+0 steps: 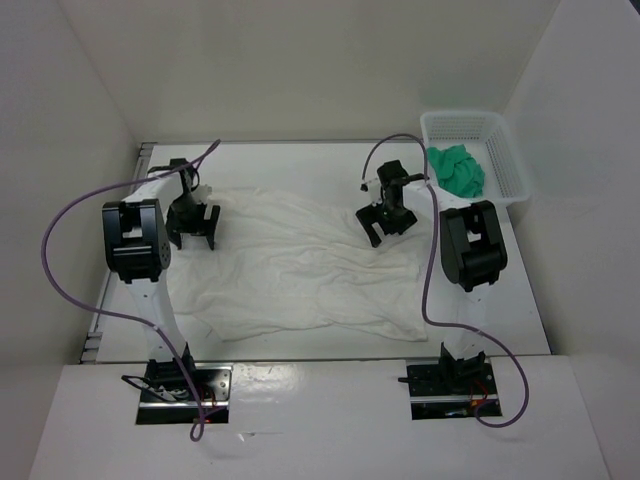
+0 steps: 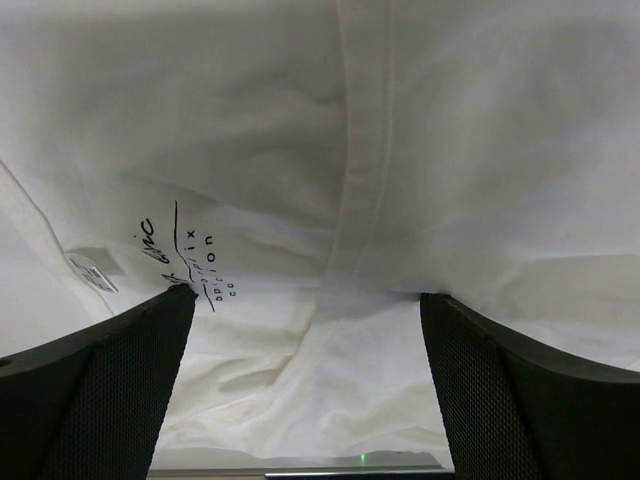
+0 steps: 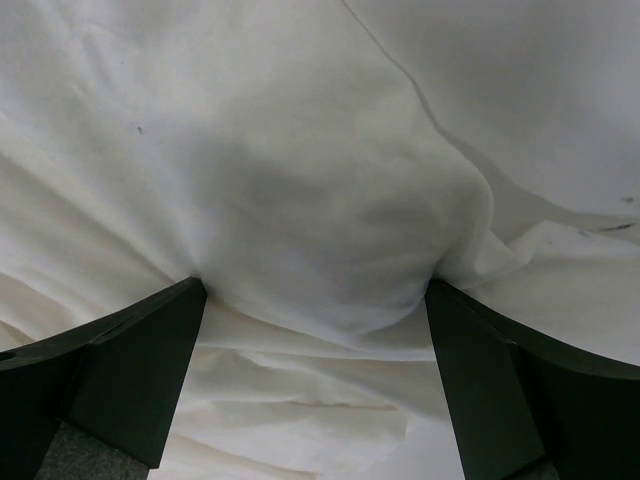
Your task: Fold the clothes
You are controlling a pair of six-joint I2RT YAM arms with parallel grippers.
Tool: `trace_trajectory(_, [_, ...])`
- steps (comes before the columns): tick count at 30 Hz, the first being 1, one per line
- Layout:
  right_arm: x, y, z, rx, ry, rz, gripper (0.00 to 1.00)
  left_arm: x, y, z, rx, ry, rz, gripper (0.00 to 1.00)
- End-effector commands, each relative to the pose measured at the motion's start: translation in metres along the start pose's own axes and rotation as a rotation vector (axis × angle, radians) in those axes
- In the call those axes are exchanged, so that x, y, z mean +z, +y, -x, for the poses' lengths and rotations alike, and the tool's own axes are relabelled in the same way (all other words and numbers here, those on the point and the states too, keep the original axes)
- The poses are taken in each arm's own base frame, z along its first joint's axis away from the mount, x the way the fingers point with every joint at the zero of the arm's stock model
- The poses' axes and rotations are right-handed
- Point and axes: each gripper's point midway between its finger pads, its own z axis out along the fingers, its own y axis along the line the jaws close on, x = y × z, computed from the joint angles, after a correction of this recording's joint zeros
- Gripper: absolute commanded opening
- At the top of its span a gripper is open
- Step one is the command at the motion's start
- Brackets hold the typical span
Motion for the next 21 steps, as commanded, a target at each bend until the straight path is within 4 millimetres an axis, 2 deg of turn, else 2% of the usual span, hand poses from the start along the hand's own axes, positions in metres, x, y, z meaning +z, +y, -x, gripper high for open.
trace_trajectory(1, [-0.009,0.022,-0.031,-0.049,0.093,0.01,0.99,0.042,0.011,0.035,0.008,-0.08,0.094,0.99])
trace_trajectory(3, [-0.014,0.029,-0.033,-0.077,0.093,-0.006,0.99,0.046,0.011,0.039,0.027,-0.076,0.116,0.99])
trace_trajectory(7, [-0.023,0.058,-0.035,-0.146,0.085,-0.014,0.99,0.043,0.006,0.059,0.046,-0.102,0.127,0.99])
trace_trajectory(10, [-0.033,0.064,-0.029,-0.167,0.055,-0.035,0.99,0.043,-0.004,0.077,0.068,-0.122,0.126,0.99])
trace_trajectory(11, [-0.036,0.07,-0.026,-0.182,0.044,-0.032,0.99,0.043,-0.015,0.081,0.094,-0.122,0.122,0.99])
trace_trajectory(12, [-0.036,0.07,-0.026,-0.171,0.044,-0.033,0.99,0.048,-0.018,0.085,0.103,-0.12,0.13,0.99])
trace_trajectory(13, [-0.039,0.074,-0.025,-0.18,0.034,-0.031,0.99,0.045,-0.022,0.096,0.101,-0.147,0.13,0.99])
trace_trajectory(14, [-0.038,0.078,-0.031,-0.19,0.053,-0.026,0.99,0.05,-0.031,0.096,0.12,-0.134,0.126,0.99])
trace_trajectory(15, [-0.041,0.078,-0.029,-0.19,0.043,-0.027,0.99,0.052,-0.031,0.096,0.121,-0.126,0.126,0.99])
trace_trajectory(17, [-0.039,0.081,-0.033,-0.199,0.053,-0.023,0.99,0.055,-0.043,0.108,0.144,-0.14,0.123,0.99])
trace_trajectory(19, [-0.042,0.085,-0.034,-0.199,0.052,-0.021,0.99,0.056,-0.043,0.11,0.145,-0.125,0.123,0.99])
trace_trajectory(20, [-0.042,0.091,-0.033,-0.211,0.051,-0.006,0.99,0.064,-0.044,0.111,0.137,-0.108,0.122,0.99])
trace_trajectory(21, [-0.043,0.091,-0.036,-0.212,0.06,-0.005,0.99,0.056,-0.051,0.125,0.145,-0.146,0.108,0.99])
